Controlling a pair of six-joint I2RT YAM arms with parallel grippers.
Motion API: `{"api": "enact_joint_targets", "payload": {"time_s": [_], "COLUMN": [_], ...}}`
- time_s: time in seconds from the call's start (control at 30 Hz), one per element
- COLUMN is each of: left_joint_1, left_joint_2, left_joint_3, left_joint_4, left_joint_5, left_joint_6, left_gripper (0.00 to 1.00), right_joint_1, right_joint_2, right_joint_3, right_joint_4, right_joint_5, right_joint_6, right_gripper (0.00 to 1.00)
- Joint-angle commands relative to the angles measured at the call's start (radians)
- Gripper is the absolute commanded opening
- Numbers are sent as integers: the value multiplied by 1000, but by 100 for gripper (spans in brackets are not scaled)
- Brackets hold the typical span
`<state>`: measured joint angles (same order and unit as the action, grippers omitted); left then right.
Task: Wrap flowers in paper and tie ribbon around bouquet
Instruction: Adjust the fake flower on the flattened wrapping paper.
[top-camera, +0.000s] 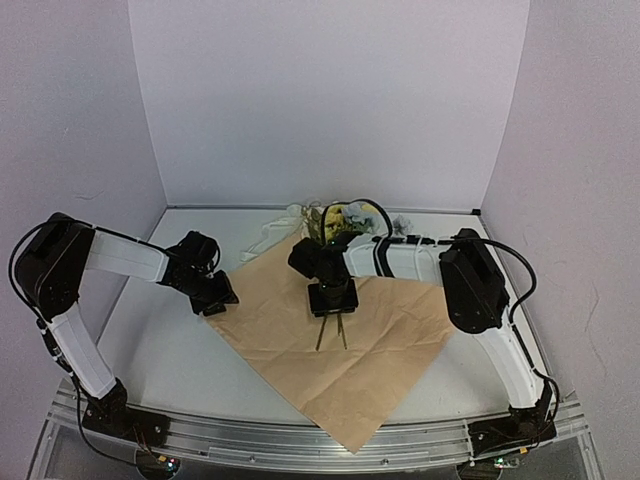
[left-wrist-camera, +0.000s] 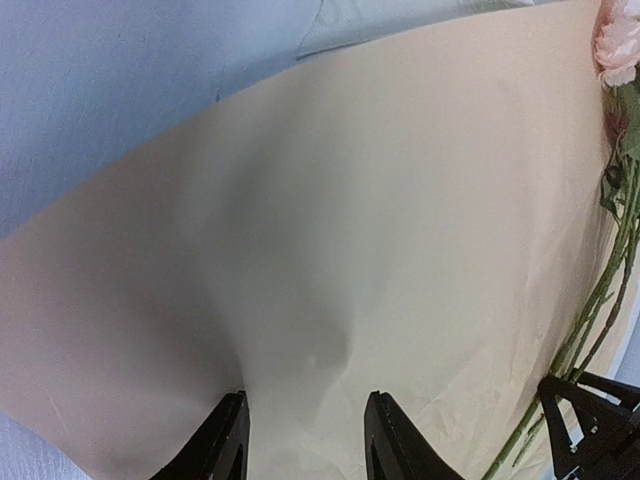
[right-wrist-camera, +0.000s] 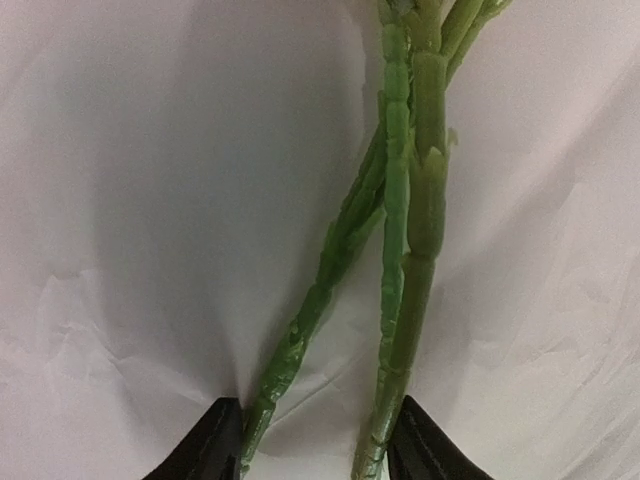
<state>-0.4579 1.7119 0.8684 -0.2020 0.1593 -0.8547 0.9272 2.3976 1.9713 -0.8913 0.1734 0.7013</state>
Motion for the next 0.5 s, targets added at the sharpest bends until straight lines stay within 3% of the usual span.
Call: {"api": "enact_joint_targets", "payload": {"time_s": [0.0,0.17,0.47], "left_joint_1": [14,15,19], "left_joint_2": [-41,-35,-19], "left_joint_3": [-12,-11,-10], "left_joint_4": [-5,-4,-8], "left_joint_5": [6,5,1], "left_joint_6": [21,22,23], "left_gripper": [41,41,41], "right_joint_1": [2,-3,-15], "right_joint_2": [-65,-114,-206], "right_joint_3": [-65,-72,-164], "right_joint_4": [-39,-2,48], "right_joint_5": [18,22,46], "right_joint_6": [-44,-87,-46], "right_gripper": [26,0,0]}}
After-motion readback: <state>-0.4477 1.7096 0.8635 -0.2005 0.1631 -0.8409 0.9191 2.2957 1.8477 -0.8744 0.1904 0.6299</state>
